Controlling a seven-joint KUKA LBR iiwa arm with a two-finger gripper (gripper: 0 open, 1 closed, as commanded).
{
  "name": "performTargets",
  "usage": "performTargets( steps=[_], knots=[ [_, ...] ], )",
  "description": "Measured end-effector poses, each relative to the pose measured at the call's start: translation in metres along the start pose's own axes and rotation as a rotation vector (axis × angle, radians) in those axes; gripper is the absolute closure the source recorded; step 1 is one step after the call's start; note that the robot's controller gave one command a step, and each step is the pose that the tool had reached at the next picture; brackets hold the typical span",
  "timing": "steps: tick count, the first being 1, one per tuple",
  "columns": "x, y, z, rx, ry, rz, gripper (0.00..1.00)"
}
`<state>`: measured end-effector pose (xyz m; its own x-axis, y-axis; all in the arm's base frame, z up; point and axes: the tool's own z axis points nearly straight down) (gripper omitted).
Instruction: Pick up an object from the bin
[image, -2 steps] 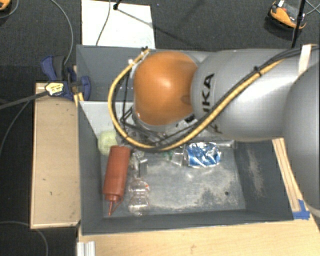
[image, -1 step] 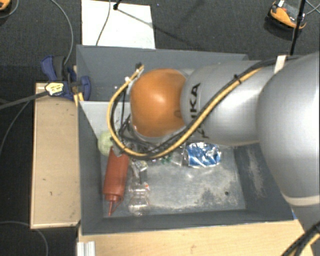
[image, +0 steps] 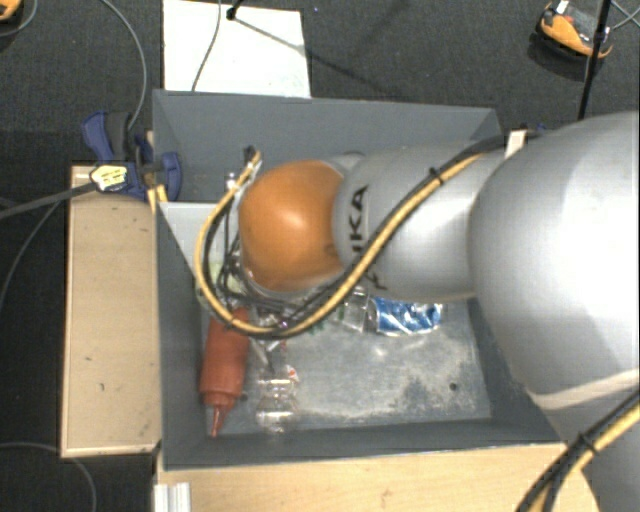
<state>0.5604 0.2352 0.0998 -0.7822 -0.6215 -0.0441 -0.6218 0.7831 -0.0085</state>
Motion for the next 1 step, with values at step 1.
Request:
performTargets(
  steps=[1],
  knots=[
    [-0.0103,0.0027,0.0303,-0.006,0.009,-0.194,0.00]
  ],
)
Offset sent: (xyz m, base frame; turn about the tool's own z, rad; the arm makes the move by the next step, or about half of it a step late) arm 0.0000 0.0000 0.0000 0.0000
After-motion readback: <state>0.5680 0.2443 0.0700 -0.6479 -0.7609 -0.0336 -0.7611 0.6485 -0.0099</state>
